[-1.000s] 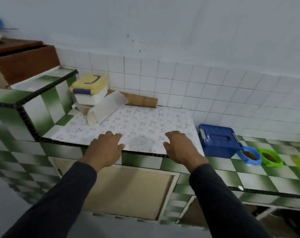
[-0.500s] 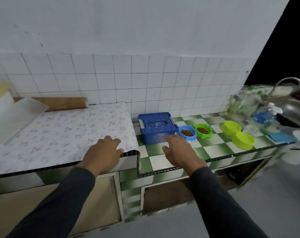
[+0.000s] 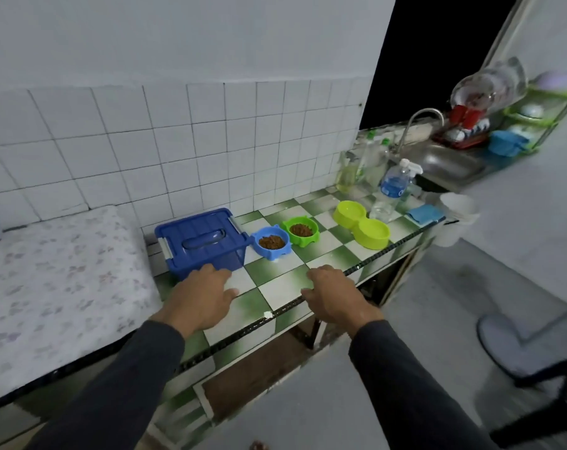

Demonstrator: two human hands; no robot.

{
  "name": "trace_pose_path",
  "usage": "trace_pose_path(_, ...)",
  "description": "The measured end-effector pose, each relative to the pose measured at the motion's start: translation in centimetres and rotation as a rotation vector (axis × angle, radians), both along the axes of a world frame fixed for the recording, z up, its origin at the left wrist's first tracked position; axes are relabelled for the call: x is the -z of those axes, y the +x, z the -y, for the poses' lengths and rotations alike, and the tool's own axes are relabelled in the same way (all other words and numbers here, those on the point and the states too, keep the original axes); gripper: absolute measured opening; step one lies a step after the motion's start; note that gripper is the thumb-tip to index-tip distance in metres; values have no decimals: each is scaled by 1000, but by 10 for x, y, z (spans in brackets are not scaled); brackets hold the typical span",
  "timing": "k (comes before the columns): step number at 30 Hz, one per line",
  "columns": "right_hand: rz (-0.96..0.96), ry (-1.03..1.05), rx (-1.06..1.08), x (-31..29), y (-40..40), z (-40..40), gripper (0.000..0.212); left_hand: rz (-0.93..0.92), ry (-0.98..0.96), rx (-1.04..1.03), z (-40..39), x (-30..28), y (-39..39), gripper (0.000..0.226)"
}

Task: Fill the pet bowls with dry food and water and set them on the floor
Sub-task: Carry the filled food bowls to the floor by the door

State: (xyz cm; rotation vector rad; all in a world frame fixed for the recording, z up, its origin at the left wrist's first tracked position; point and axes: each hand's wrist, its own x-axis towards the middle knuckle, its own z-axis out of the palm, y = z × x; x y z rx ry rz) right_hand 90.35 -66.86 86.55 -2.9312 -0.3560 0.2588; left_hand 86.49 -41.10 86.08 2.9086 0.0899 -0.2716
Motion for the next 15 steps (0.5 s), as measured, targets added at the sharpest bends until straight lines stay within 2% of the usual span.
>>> trace_pose_path(15,-80,-25,75,41,143,32,44,-34,11,158,41,26,179,46)
